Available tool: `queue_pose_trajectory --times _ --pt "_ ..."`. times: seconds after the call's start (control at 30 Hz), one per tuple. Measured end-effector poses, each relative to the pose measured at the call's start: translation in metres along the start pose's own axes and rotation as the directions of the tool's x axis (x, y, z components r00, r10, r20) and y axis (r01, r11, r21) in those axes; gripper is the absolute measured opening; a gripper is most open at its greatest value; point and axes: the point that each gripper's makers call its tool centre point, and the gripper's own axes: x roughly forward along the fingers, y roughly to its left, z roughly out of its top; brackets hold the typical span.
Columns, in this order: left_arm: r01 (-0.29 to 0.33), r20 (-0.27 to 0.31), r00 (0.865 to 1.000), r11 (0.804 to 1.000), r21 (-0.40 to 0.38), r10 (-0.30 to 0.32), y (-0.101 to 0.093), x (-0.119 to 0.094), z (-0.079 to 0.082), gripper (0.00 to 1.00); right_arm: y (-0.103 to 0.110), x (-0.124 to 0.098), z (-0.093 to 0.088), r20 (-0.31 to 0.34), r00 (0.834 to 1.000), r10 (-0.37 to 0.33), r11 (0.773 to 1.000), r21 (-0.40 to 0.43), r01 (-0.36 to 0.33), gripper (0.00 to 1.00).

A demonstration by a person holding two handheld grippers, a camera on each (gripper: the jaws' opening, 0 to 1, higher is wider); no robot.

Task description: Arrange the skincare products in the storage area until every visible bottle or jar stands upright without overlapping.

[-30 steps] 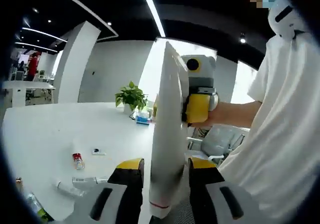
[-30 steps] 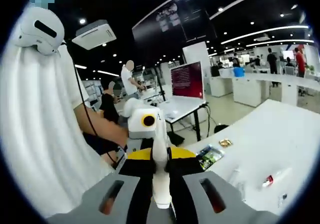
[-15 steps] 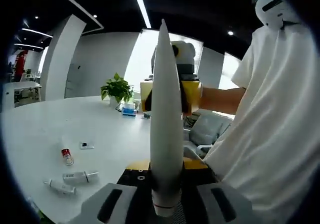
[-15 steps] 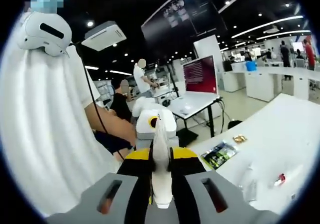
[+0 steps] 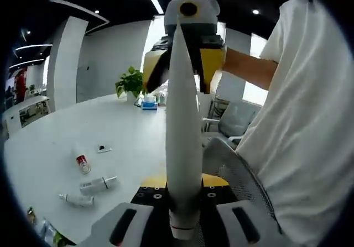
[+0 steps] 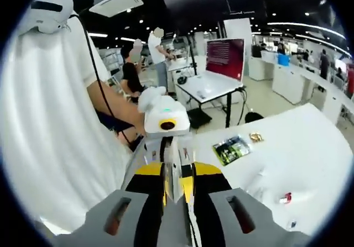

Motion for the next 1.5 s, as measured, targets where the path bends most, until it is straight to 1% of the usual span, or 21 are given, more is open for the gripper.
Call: queue_pose_trajectory --times 0.03,0.1,0.2,0.27,0.3,0.43,0.57,0.6,0.63,0.7,0.83,1.0,1.07,1.1,1.17,1.23,1.27,1.3,1.33,1.43,1.5 --pt "0.001 -0.002 1.0 1.0 0.002 -0.001 -0.001 0.001 -0.001 0.18 0.004 0.003 -0.006 -0.053 0.998 0.019 1.0 -0.011 -0.019 0.17" --pt "0.001 -0.005 1.0 1.0 0.001 -0.001 -0.002 0.002 -0.001 0.18 0.006 0.009 -0.016 -0.137 0.99 0.018 0.999 -0.031 -0.022 0.19" --pt "-0.002 -0.011 1.0 1.0 0.006 0.002 -0.003 0.004 -0.002 0.17 0.009 0.016 -0.032 -0.245 0.969 0.026 0.997 -0.062 -0.043 0.2" --pt "-0.003 -0.025 1.0 1.0 0.014 0.003 -0.003 0.005 -0.004 0.17 0.013 0.024 -0.044 -0.318 0.947 0.049 0.995 -0.062 -0.072 0.17" --pt "-0.002 -0.029 1.0 1.0 0.014 0.003 -0.004 0.005 -0.005 0.18 0.011 0.026 -0.046 -0.333 0.942 0.037 0.994 -0.085 -0.069 0.16" --pt "-0.003 -0.075 0.997 1.0 0.018 0.004 -0.005 0.006 -0.013 0.18 0.011 0.032 -0.051 -0.379 0.924 0.038 0.991 -0.102 -0.082 0.13" --pt "-0.016 -0.068 0.998 1.0 0.002 0.016 -0.005 0.004 -0.016 0.19 0.011 0.033 -0.052 -0.375 0.926 0.038 0.994 -0.085 -0.075 0.1" --pt "-0.047 -0.058 0.997 0.999 0.006 0.047 0.0 0.003 -0.015 0.2 0.006 0.035 -0.05 -0.363 0.932 0.004 0.987 -0.149 -0.062 0.1" --pt "-0.067 -0.059 0.996 0.998 0.021 0.068 0.004 0.0 -0.016 0.2 0.007 0.036 -0.05 -0.358 0.934 -0.001 0.986 -0.156 -0.058 0.09" --pt "-0.071 -0.06 0.996 0.997 0.017 0.072 0.004 -0.001 -0.018 0.21 0.008 0.038 -0.05 -0.361 0.932 0.0 0.987 -0.149 -0.057 0.09" --pt "-0.125 -0.044 0.991 0.992 0.006 0.125 0.009 -0.001 -0.022 0.22 0.006 0.043 -0.051 -0.402 0.916 0.001 0.977 -0.194 -0.087 0.08" --pt "-0.193 -0.038 0.981 0.981 -0.027 0.192 0.012 -0.006 -0.027 0.24 0.005 0.047 -0.051 -0.432 0.902 0.006 0.967 -0.228 -0.116 0.08" --pt "-0.249 -0.093 0.965 0.968 -0.036 0.245 0.019 -0.013 -0.042 0.25 0.0 0.045 -0.051 -0.455 0.891 -0.009 0.962 -0.247 -0.117 0.08" --pt "-0.285 -0.113 0.954 0.958 -0.037 0.279 0.023 -0.017 -0.049 0.28 -0.006 0.043 -0.052 -0.466 0.884 -0.023 0.96 -0.258 -0.111 0.08" --pt "-0.315 -0.089 0.947 0.948 -0.041 0.31 0.027 -0.022 -0.052 0.31 -0.014 0.041 -0.052 -0.475 0.879 -0.04 0.957 -0.271 -0.103 0.08" --pt "-0.36 -0.086 0.931 0.931 -0.056 0.355 0.032 -0.03 -0.057 0.33 -0.023 0.036 -0.053 -0.488 0.871 -0.053 0.954 -0.282 -0.1 0.08" --pt "-0.395 -0.109 0.914 0.918 -0.03 0.39 0.037 -0.036 -0.064 0.34 -0.028 0.034 -0.051 -0.49 0.869 -0.065 0.952 -0.291 -0.093 0.08" --pt "-0.421 -0.155 0.896 0.907 0.008 0.417 0.041 -0.042 -0.075 0.34 -0.032 0.034 -0.05 -0.488 0.869 -0.078 0.949 -0.305 -0.085 0.08" --pt "-0.437 -0.182 0.882 0.899 0.025 0.434 0.043 -0.044 -0.08 0.34 -0.036 0.033 -0.048 -0.49 0.867 -0.089 0.946 -0.315 -0.081 0.08" --pt "-0.459 -0.186 0.868 0.887 0.05 0.46 0.049 -0.043 -0.082 0.35 -0.045 0.031 -0.046 -0.5 0.861 -0.099 0.943 -0.323 -0.079 0.08" --pt "-0.485 -0.199 0.853 0.874 0.044 0.483 0.054 -0.041 -0.085 0.38 -0.053 0.03 -0.045 -0.504 0.857 -0.108 0.941 -0.33 -0.075 0.08"
